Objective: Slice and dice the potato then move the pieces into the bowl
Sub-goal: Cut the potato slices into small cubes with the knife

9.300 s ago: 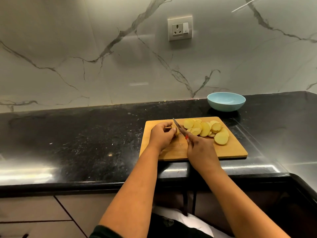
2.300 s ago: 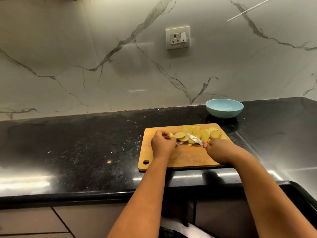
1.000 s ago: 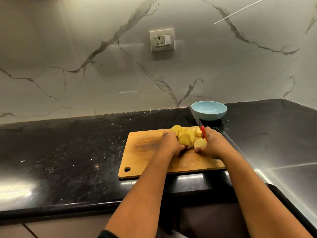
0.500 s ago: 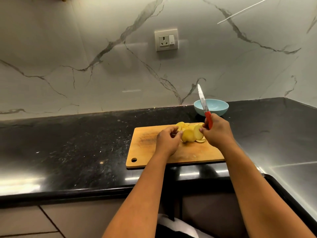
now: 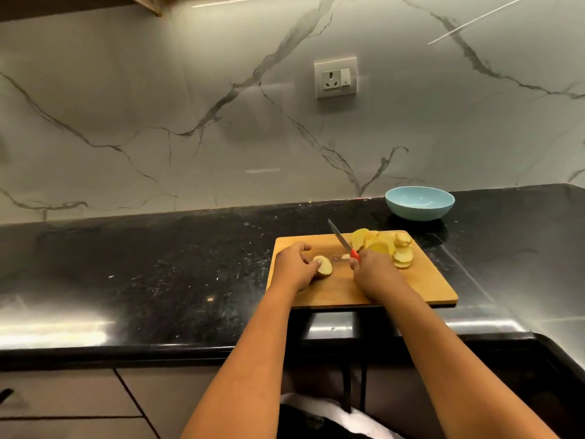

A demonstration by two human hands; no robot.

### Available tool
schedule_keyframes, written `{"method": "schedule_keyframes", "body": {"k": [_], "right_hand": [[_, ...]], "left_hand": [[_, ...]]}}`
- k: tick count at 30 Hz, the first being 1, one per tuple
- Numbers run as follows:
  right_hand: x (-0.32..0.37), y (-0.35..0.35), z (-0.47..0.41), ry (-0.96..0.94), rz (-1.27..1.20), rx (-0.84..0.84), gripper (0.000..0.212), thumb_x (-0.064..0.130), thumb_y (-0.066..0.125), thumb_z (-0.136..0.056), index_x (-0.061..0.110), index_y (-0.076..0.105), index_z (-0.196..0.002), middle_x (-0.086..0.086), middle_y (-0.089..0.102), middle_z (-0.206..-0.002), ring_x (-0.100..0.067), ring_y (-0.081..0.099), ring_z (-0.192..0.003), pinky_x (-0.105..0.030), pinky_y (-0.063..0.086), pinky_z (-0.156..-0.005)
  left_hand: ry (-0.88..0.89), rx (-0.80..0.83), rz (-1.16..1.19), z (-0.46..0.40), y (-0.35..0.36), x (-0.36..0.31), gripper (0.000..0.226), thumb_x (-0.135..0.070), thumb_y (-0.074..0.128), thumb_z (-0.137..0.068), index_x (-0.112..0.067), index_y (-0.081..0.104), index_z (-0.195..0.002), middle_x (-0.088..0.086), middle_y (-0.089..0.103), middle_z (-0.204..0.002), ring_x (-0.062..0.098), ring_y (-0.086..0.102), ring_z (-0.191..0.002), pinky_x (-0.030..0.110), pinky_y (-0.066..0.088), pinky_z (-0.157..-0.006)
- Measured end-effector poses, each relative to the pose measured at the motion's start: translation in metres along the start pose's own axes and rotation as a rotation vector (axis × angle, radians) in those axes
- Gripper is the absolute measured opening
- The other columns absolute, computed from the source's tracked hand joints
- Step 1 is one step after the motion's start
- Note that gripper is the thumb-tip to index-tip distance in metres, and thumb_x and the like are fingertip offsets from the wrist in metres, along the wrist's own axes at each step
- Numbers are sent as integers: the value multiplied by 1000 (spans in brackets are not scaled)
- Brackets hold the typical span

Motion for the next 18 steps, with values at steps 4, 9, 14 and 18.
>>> {"method": "schedule_keyframes", "body": {"k": [4,9,14,18], "right_hand": [[-4,12,6,-40,-87,-126,24,24,52,-99,10,63,-116,-4,63,-99,-15,56,-85,-26,44,-72],[-17,12,15,-163,-230,-247,20,22,52,-99,9,66,-107,-1,63,-88,-9,52,-72,-16,37,-59],[-24,8,16,-155,-243,-198,19,26,51,-99,13,63,-105,6,57,-77,-5,50,-67,-15,31,-52],[-31,4,22,-150,-234,-199,25,27,49,-100,11,63,-113,9,53,-75,-4,50,-68,-14,32,-52]], "left_hand": [[22,-56,-156,-9,-7,6,51,-50,71,-84,-12,65,-118,5,67,-109,18,62,-102,35,54,-91],[-52,-4,-429,-11,3,13,52,-54,41,-99,-15,45,-133,15,30,-147,35,28,-134,52,34,-108],[-96,-39,-450,-8,3,13,52,-48,38,-101,-13,36,-140,17,27,-146,33,26,-133,49,34,-106],[-92,-31,-438,2,7,9,56,-51,40,-100,-16,32,-143,14,21,-150,32,22,-136,50,31,-108]]}}
Point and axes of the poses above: each hand's wrist, its own z-axis away from the middle knuckle, its own y-axis out of the palm, x = y × z, the point moved 1 cm from there along -z, towards the middle knuckle
